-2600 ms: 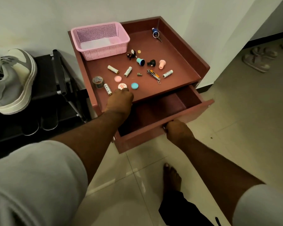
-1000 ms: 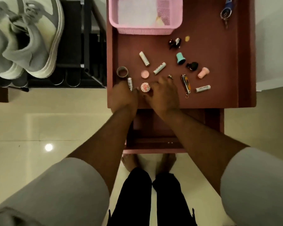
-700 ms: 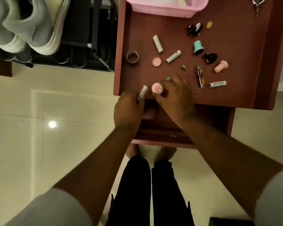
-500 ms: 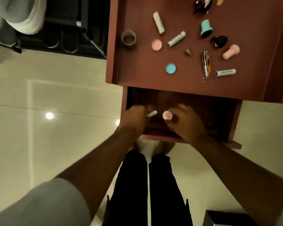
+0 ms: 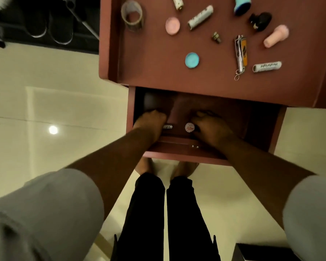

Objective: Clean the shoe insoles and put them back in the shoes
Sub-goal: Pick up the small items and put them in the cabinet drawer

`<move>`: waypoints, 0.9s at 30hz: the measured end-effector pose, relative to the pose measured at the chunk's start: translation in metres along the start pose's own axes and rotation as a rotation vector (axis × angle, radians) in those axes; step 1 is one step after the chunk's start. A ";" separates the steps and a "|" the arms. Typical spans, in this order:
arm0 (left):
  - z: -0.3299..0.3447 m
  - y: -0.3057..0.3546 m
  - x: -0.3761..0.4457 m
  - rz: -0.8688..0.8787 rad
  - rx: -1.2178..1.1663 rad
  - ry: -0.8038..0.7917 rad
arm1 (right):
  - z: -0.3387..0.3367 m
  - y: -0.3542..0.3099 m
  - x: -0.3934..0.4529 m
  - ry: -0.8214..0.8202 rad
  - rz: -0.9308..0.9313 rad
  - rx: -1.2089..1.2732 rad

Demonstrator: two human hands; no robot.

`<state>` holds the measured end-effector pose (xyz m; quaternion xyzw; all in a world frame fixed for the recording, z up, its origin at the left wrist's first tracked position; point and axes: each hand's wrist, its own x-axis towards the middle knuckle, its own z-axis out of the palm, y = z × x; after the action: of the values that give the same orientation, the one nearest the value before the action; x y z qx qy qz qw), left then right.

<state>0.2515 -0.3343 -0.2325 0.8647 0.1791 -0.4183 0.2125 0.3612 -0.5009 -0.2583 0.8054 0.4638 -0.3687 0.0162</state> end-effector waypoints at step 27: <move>-0.098 0.030 -0.042 0.096 -0.462 0.820 | -0.113 -0.026 -0.029 0.522 -0.079 0.223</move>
<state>0.3046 -0.3143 -0.1373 0.8959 0.2966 0.0190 0.3303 0.3981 -0.4654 -0.1504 0.8513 0.4398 -0.1978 -0.2067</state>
